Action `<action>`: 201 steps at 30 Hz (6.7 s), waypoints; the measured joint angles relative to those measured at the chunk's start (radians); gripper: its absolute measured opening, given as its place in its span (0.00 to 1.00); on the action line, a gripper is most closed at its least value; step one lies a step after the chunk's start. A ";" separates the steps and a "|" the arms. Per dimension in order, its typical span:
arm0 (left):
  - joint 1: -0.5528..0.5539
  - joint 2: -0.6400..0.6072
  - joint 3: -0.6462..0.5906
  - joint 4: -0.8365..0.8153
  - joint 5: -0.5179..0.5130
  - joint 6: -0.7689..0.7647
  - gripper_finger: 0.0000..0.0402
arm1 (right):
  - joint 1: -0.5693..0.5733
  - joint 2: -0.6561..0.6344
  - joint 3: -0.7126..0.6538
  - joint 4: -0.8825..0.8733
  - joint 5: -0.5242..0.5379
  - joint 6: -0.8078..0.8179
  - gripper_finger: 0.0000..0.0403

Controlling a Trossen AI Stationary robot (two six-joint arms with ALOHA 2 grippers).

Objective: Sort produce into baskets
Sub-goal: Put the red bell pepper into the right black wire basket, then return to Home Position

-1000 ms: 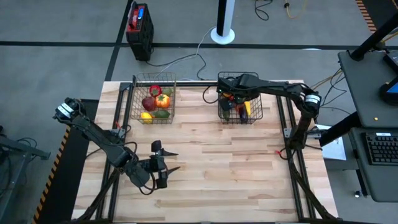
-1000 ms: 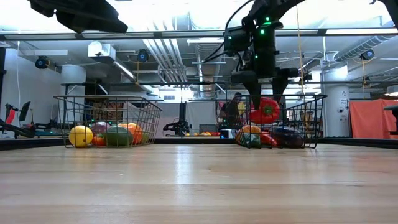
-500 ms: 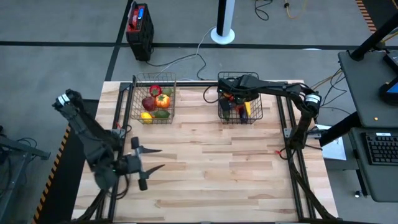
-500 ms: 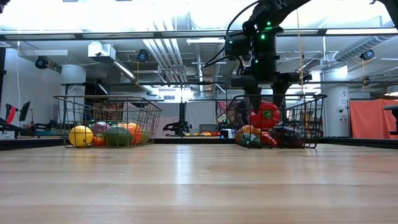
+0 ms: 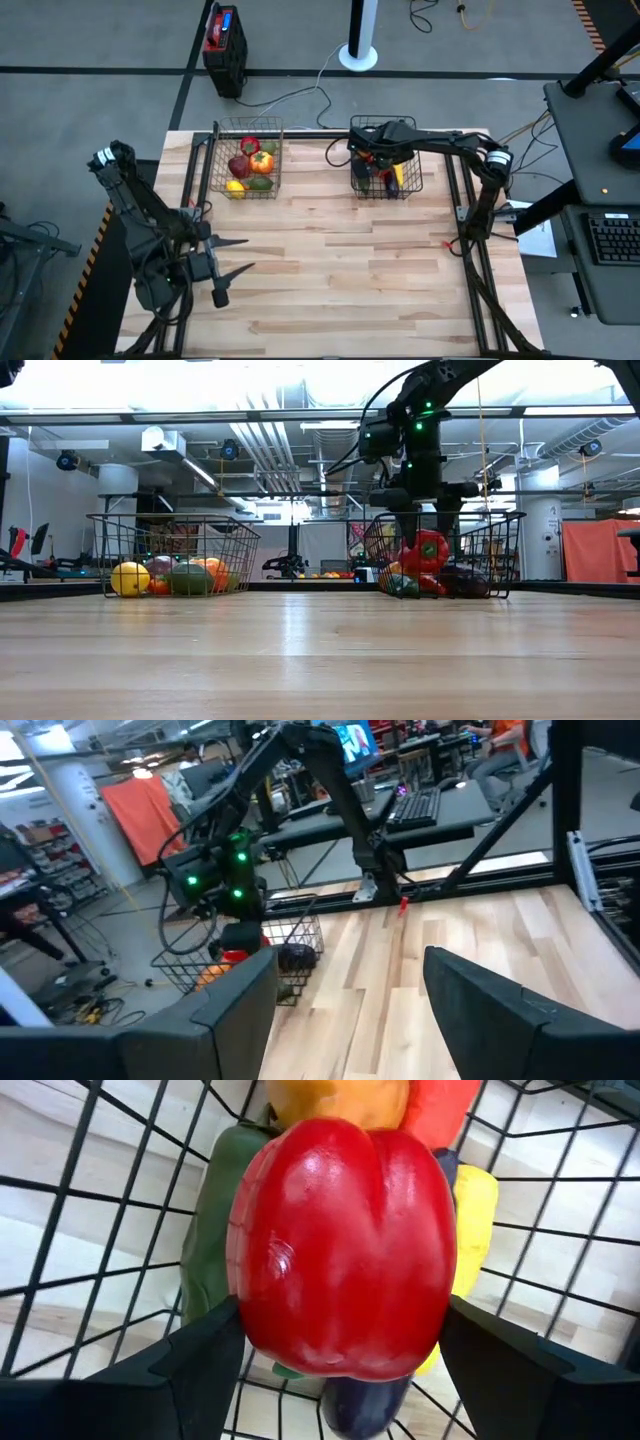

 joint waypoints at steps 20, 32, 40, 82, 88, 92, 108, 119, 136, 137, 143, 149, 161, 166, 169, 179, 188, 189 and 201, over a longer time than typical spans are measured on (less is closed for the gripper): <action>-0.008 0.001 0.000 0.000 -0.016 0.000 0.58 | 0.000 0.035 0.000 0.015 0.000 -0.017 0.83; -0.008 0.001 -0.001 -0.003 -0.016 -0.003 0.58 | 0.000 0.023 0.012 -0.002 -0.001 -0.039 0.85; -0.008 0.017 -0.002 -0.012 -0.016 -0.008 0.58 | 0.003 -0.029 0.052 -0.046 0.008 -0.052 0.85; 0.681 -0.594 -0.478 0.385 0.693 0.353 0.58 | 0.493 -0.696 -0.752 1.329 -0.012 -0.783 0.79; 0.701 -0.890 -0.591 0.404 0.696 0.406 0.58 | 0.493 -0.857 -0.856 1.325 -0.020 -0.801 0.77; 0.700 -1.065 -0.625 0.330 0.670 0.420 0.58 | 0.493 -0.988 -0.946 1.325 -0.030 -0.784 0.76; 0.705 -1.097 -0.834 0.328 0.607 0.312 0.58 | 0.500 -1.546 -1.374 1.461 -0.189 -0.775 0.75; 0.707 -1.076 -0.832 0.198 0.431 0.161 0.58 | 0.500 -1.628 -1.431 1.412 -0.202 -0.856 0.75; 0.707 -1.038 -0.823 0.188 0.430 0.163 0.58 | 0.500 -1.610 -1.431 1.391 -0.201 -0.519 0.75; 0.707 -1.038 -0.823 0.187 0.430 0.163 0.58 | 0.500 -1.610 -1.431 1.391 -0.201 -0.519 0.75; 0.707 -1.038 -0.822 0.187 0.430 0.163 0.58 | 0.500 -1.609 -1.431 1.390 -0.201 -0.519 0.75; 0.707 -1.035 -0.822 0.187 0.430 0.163 0.58 | 0.500 -1.609 -1.431 1.391 -0.201 -0.519 0.75; 0.707 -1.027 -0.822 0.187 0.430 0.163 0.58 | 0.500 -1.609 -1.431 1.391 -0.201 -0.519 0.75; 0.707 -1.027 -0.822 0.187 0.430 0.163 0.58 | 0.500 -1.609 -1.432 1.391 -0.201 -0.519 0.75; 0.707 -1.027 -0.822 0.187 0.430 0.163 0.58 | 0.500 -1.609 -1.432 1.391 -0.201 -0.519 0.75; 0.707 -1.027 -0.822 0.187 0.430 0.163 0.58 | 0.500 -1.609 -1.432 1.391 -0.201 -0.520 0.75; 0.706 -1.027 -0.822 0.187 0.430 0.163 0.58 | 0.500 -1.609 -1.432 1.391 -0.201 -0.519 0.75; 0.707 -1.027 -0.822 0.187 0.430 0.163 0.58 | 0.500 -1.609 -1.432 1.391 -0.201 -0.519 0.75; 0.706 -1.027 -0.822 0.187 0.430 0.163 0.58 | 0.500 -1.609 -1.432 1.391 -0.201 -0.520 0.75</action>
